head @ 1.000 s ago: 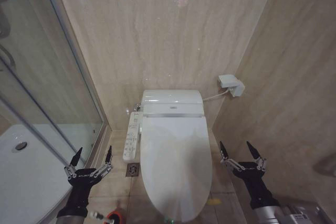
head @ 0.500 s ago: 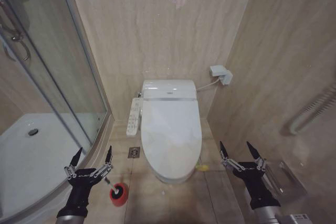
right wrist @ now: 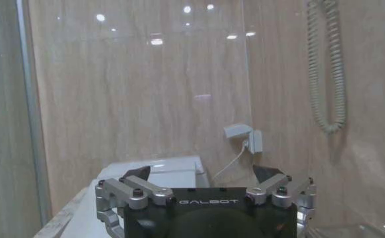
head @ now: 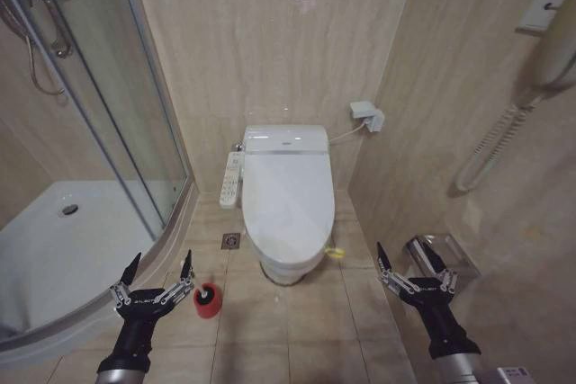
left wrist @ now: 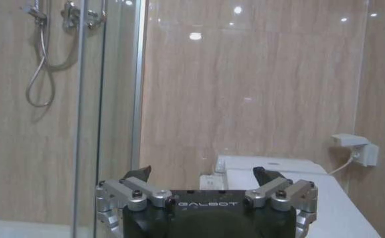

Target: Open the toilet lid, clean the toilet bowl with a toilet brush, close the toilet lid, and flush.

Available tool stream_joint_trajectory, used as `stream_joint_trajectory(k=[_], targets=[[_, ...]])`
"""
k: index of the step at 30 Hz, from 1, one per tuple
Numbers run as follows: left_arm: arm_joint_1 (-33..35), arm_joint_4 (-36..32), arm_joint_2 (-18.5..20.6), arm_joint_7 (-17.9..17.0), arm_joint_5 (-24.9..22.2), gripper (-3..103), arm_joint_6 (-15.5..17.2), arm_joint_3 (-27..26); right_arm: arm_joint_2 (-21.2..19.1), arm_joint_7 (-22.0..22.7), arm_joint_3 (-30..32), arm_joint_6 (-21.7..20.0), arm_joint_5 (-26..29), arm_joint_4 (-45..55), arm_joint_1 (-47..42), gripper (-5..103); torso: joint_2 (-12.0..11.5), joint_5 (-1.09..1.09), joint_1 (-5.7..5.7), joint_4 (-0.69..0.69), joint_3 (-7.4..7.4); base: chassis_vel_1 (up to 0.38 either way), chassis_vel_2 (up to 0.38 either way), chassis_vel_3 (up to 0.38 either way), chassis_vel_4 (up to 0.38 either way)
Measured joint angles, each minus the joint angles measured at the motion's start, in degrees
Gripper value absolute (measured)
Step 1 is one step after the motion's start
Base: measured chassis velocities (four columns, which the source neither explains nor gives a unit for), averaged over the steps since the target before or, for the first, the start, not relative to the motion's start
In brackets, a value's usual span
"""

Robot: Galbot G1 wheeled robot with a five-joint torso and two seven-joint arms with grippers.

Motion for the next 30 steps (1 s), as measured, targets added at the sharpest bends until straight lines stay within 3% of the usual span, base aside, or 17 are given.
stream_joint_trajectory(k=[12,30], targets=[[0.0,0.0,0.0,0.0,0.0,100,0.0,0.0,0.0,0.0,0.0,0.0,0.0,0.0,0.0,100,0.0,0.0,-0.04,-0.01,-0.01,0.164,-0.161,-0.165,0.154],[0.0,0.0,0.0,0.0,0.0,100,0.0,0.0,0.0,0.0,0.0,0.0,0.0,0.0,0.0,100,0.0,0.0,0.0,-0.01,0.0,-0.007,0.01,0.007,-0.008]])
